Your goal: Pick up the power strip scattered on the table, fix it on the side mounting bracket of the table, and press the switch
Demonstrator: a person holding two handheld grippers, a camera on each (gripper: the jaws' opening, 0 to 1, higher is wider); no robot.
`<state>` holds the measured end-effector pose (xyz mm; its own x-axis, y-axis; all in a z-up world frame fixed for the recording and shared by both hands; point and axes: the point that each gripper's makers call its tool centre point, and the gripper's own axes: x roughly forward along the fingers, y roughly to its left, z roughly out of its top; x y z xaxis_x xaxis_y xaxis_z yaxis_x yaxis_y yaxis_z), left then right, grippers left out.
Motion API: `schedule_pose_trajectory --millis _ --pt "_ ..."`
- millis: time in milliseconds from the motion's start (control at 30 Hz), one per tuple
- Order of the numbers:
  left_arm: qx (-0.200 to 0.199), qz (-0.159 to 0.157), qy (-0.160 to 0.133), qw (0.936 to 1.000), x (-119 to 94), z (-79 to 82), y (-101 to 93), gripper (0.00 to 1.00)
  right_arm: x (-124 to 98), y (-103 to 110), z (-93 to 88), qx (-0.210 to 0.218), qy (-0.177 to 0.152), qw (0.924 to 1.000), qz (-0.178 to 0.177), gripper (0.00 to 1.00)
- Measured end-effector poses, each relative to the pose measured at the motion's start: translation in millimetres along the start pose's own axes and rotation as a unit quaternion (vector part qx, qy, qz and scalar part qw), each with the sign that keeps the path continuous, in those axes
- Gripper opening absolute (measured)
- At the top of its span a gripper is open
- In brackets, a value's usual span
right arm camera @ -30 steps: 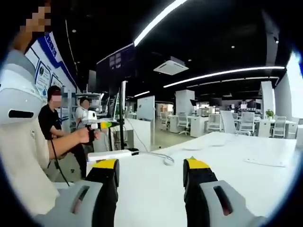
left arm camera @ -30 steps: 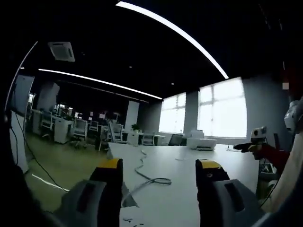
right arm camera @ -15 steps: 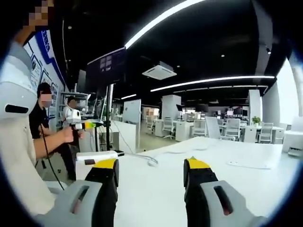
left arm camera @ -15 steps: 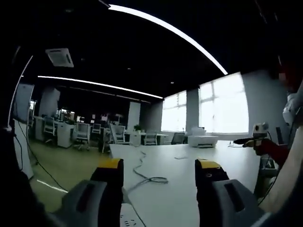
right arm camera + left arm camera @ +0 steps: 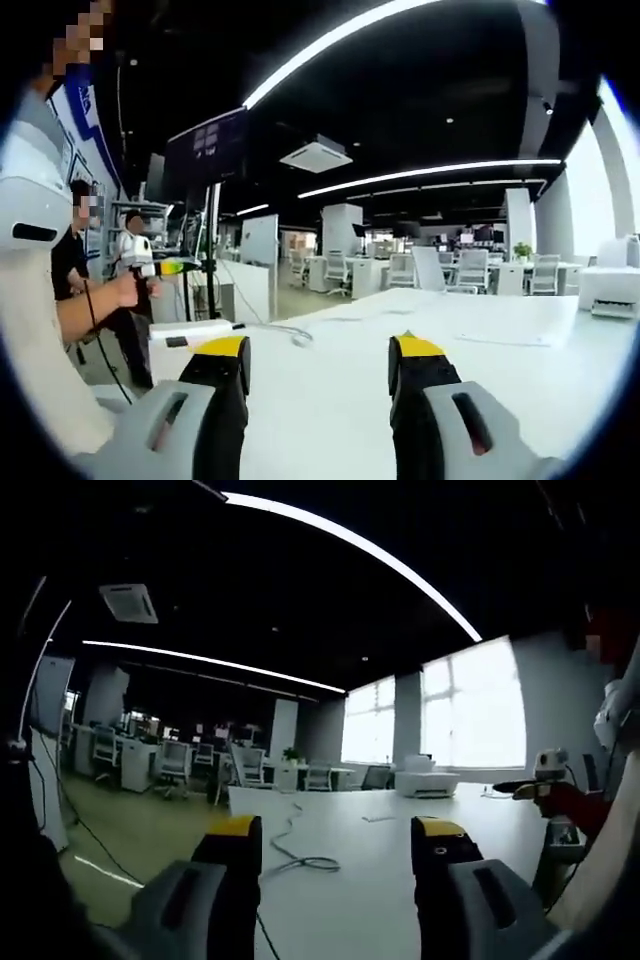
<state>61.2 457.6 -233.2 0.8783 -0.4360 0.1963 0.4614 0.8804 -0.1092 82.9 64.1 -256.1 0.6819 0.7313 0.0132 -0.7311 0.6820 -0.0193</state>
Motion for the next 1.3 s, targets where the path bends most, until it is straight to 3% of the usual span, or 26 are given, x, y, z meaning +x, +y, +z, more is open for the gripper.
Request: schedule_pose_trajectory --millis 300,567,733,1300 --pt "-0.016 -0.018 0.006 0.9997 18 -20.4 -33.3 0.64 -11 -12 -9.6 -0.005 0.009 0.9994 -0.033 0.51" --pt "-0.041 -0.026 0.005 0.9988 24 -34.2 -45.9 0.62 -17 -20 -19.2 0.013 0.001 0.9988 -0.048 0.51" --pt "-0.021 -0.025 0.025 0.9992 27 -46.1 -50.2 0.62 -20 -20 -24.8 0.016 0.002 0.9985 -0.052 0.51" --pt "-0.042 -0.031 0.028 0.9982 25 -53.3 -52.6 0.61 -27 -27 -34.9 0.020 0.002 0.9970 -0.075 0.52"
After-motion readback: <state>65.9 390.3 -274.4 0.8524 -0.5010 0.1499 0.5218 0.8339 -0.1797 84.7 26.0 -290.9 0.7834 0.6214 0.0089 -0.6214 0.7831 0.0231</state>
